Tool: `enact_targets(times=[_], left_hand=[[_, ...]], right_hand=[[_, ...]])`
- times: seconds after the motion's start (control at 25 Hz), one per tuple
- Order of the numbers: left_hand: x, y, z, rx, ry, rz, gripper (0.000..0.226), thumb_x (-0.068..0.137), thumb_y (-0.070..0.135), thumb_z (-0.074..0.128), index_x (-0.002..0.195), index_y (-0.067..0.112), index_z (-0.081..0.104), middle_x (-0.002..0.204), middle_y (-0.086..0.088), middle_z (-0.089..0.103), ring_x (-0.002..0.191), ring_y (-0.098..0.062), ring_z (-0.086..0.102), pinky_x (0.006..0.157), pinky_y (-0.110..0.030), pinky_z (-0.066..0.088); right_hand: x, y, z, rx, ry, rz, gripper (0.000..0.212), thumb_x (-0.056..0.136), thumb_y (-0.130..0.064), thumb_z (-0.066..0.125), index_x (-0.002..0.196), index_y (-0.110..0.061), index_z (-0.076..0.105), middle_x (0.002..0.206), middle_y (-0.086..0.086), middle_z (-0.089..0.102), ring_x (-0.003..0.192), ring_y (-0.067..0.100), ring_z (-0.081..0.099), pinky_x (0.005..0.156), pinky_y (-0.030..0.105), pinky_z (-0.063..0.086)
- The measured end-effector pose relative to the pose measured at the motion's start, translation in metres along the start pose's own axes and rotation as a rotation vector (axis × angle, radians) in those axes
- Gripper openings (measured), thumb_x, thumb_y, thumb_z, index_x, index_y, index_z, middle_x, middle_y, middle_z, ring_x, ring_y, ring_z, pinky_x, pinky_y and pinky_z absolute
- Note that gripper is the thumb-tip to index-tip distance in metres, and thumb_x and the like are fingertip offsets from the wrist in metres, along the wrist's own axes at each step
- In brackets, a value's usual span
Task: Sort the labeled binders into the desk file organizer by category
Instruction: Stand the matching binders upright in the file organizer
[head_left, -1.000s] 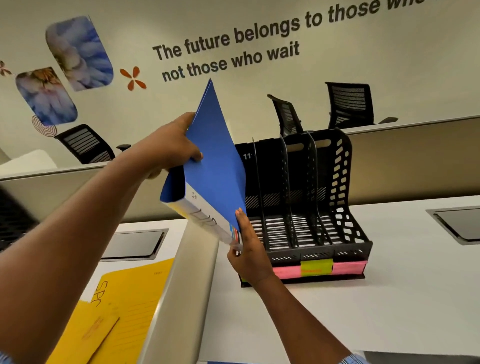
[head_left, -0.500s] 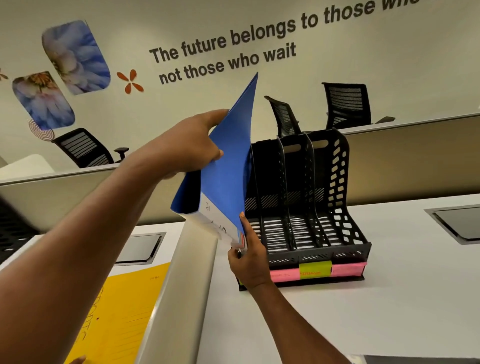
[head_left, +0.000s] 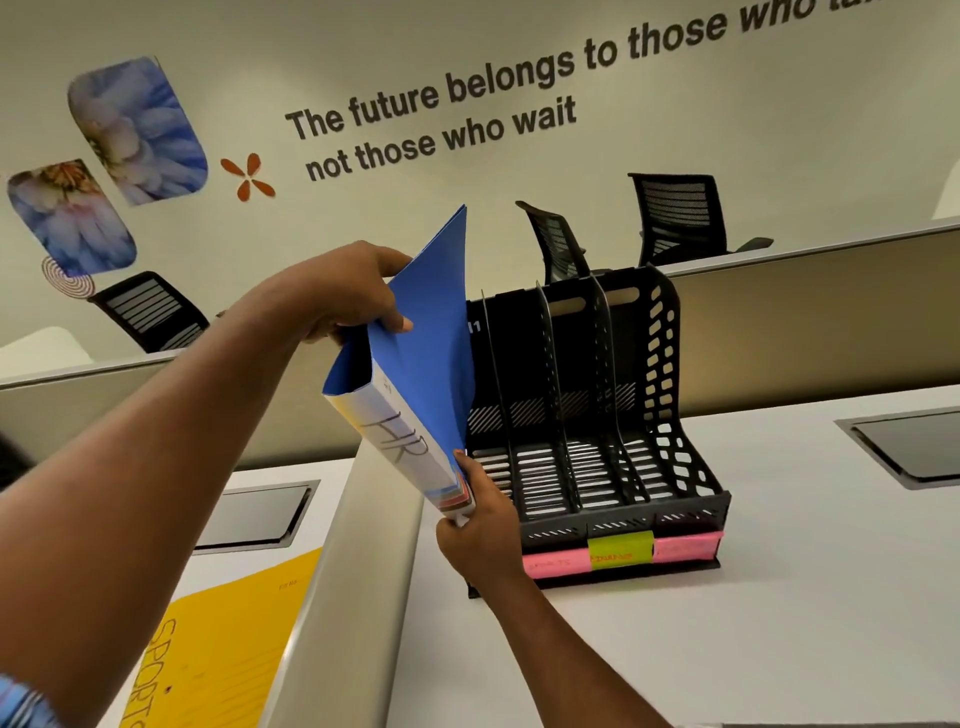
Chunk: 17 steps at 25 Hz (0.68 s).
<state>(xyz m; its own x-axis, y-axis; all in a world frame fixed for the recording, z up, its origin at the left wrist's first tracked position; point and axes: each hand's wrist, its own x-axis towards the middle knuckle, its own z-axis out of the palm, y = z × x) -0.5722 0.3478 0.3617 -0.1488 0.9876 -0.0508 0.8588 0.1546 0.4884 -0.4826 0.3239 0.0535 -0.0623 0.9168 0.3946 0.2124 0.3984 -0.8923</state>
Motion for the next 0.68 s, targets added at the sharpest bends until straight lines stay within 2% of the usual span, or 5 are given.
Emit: enact_targets(times=[0.12, 0.28, 0.44, 0.56, 0.68], left_hand=[[0.006, -0.001, 0.008, 0.035, 0.045, -0.014, 0.057, 0.081, -0.004, 0.064, 0.129, 0.025, 0.054, 0.113, -0.014, 0.063, 0.09, -0.036, 0.063, 0.076, -0.046, 0.057], [0.013, 0.0, 0.029, 0.012, 0.027, -0.04, 0.051, 0.081, -0.008, 0.059, 0.126, 0.017, 0.054, 0.111, -0.022, 0.062, 0.089, -0.041, 0.064, 0.074, -0.047, 0.056], [0.025, -0.003, 0.041, 0.024, 0.0, -0.045, 0.047, 0.08, -0.008, 0.058, 0.123, 0.009, 0.051, 0.113, -0.024, 0.059, 0.08, -0.035, 0.062, 0.054, -0.036, 0.054], [0.032, -0.017, 0.048, 0.047, -0.008, -0.082, 0.043, 0.08, -0.007, 0.058, 0.12, 0.006, 0.05, 0.111, -0.023, 0.059, 0.081, -0.036, 0.059, 0.056, -0.033, 0.05], [0.036, -0.025, 0.053, 0.036, -0.005, -0.108, 0.038, 0.08, -0.007, 0.058, 0.116, 0.003, 0.05, 0.103, -0.022, 0.058, 0.079, -0.035, 0.058, 0.057, -0.034, 0.048]], right_hand=[[0.003, 0.0, -0.004, 0.01, -0.08, -0.005, 0.067, 0.07, -0.009, 0.066, 0.135, -0.016, 0.051, 0.12, 0.001, 0.065, 0.108, 0.016, 0.061, 0.09, 0.035, 0.053], [0.005, 0.001, -0.008, -0.071, -0.048, -0.081, 0.062, 0.075, -0.053, 0.069, 0.121, -0.013, 0.056, 0.113, -0.002, 0.053, 0.097, 0.005, 0.054, 0.079, 0.024, 0.055], [0.003, 0.007, -0.008, -0.035, -0.103, -0.04, 0.065, 0.078, -0.045, 0.071, 0.128, -0.016, 0.041, 0.117, 0.001, 0.053, 0.104, 0.014, 0.058, 0.077, 0.027, 0.058], [0.002, 0.008, -0.009, -0.109, -0.098, -0.114, 0.051, 0.079, -0.042, 0.07, 0.116, -0.017, 0.045, 0.105, 0.002, 0.054, 0.094, 0.016, 0.059, 0.07, 0.026, 0.058], [0.003, 0.008, -0.008, -0.121, -0.085, -0.164, 0.066, 0.079, -0.054, 0.066, 0.123, -0.01, 0.045, 0.115, 0.004, 0.051, 0.101, 0.015, 0.055, 0.076, 0.029, 0.057]])
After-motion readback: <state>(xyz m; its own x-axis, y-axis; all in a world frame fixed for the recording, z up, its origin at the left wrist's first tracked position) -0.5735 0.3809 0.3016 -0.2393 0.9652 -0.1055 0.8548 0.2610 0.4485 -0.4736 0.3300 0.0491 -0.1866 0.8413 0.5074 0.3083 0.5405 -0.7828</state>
